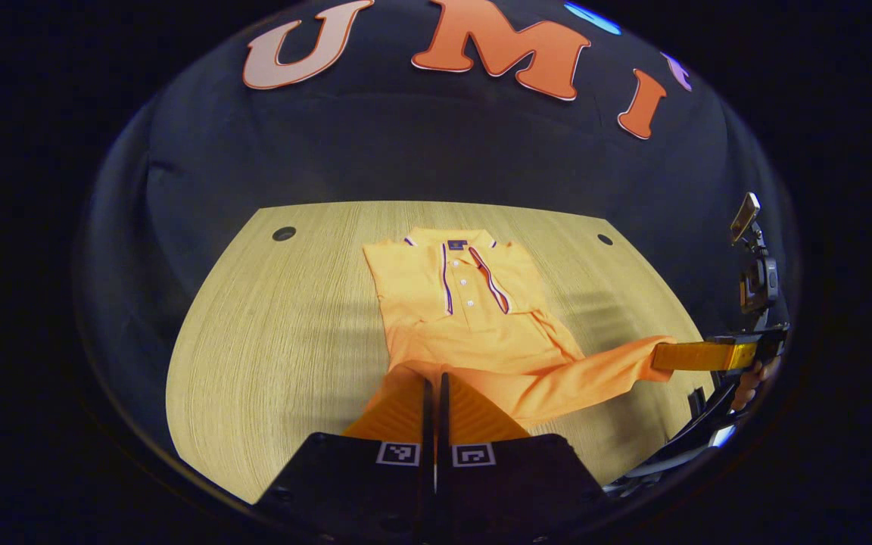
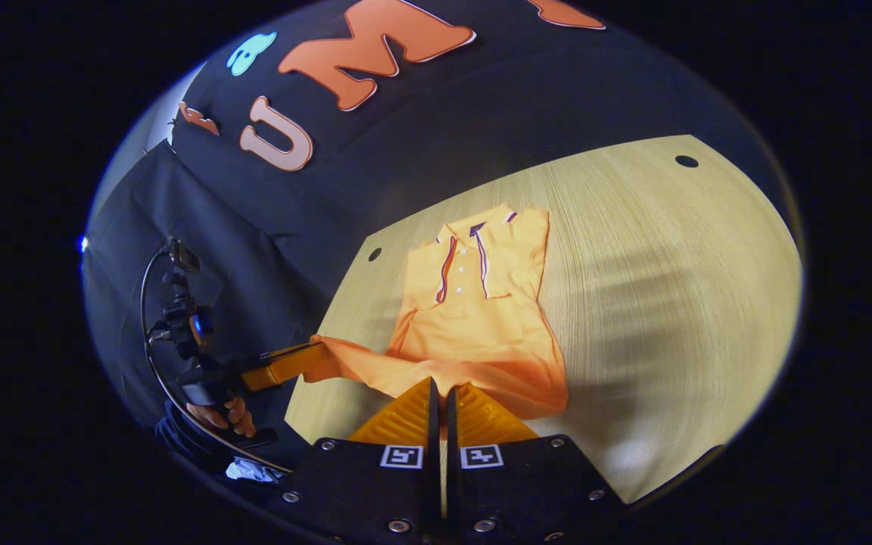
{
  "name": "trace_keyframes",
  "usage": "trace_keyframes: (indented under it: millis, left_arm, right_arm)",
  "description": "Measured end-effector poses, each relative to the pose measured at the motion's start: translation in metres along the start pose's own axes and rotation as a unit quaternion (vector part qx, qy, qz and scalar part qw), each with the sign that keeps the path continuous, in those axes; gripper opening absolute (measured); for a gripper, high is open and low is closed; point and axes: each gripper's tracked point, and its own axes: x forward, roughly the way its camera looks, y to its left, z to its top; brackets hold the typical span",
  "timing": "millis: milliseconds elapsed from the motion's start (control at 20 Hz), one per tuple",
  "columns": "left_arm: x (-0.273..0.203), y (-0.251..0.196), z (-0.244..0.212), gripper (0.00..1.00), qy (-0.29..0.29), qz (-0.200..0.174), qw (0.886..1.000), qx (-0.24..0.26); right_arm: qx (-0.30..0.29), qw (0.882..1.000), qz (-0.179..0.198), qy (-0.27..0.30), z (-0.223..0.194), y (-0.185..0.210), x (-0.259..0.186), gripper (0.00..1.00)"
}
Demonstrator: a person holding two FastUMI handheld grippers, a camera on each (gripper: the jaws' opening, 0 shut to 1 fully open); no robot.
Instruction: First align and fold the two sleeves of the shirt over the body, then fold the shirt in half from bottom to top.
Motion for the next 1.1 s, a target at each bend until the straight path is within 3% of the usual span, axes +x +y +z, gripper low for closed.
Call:
trace_keyframes:
  millis: [200,600,1100]
  left_arm:
    - [0.022,0.009,0.036,0.01,-0.003,-0.006,1.0,0.009]
    - [0.087,0.039,0.091,0.01,0.01,-0.026,0.999,-0.022]
    - [0.183,0.08,0.135,0.01,0.049,-0.035,0.997,-0.052]
  right_arm:
    - [-0.017,1.0,-0.018,-0.01,0.037,0.006,0.018,0.04]
    - [-0.027,0.998,-0.058,-0.006,0.101,-0.004,0.07,0.04]
    - [0.014,0.995,-0.099,-0.003,0.181,-0.04,0.156,0.04]
